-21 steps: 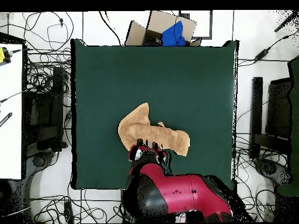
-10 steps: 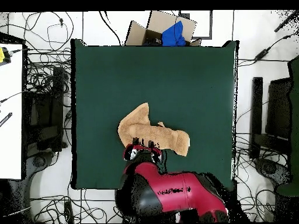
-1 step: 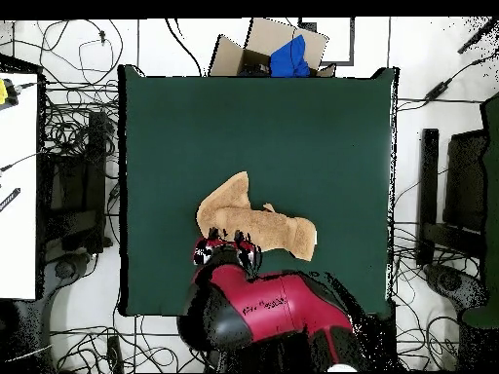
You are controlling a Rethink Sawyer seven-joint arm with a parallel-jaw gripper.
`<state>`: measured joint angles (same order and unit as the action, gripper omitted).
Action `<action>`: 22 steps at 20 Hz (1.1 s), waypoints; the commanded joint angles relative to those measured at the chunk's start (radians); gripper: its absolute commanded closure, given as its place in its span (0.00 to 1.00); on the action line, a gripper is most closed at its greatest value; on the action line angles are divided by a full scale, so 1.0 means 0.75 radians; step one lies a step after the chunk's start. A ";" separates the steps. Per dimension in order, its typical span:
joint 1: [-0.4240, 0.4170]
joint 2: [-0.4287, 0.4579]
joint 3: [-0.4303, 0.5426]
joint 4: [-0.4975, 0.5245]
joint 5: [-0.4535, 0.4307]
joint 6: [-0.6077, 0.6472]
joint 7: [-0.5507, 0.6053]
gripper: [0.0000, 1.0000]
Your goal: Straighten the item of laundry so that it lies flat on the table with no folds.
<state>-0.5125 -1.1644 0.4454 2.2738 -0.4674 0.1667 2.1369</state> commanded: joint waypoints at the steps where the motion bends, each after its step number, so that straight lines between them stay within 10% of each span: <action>1: 0.067 0.178 -0.183 -0.101 -0.141 -0.046 0.098 0.00; 22: 0.063 0.420 -0.273 -0.248 -0.247 -0.194 0.063 0.00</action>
<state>-0.4878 -0.9787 0.2886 2.1640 -0.5711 0.1262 2.1369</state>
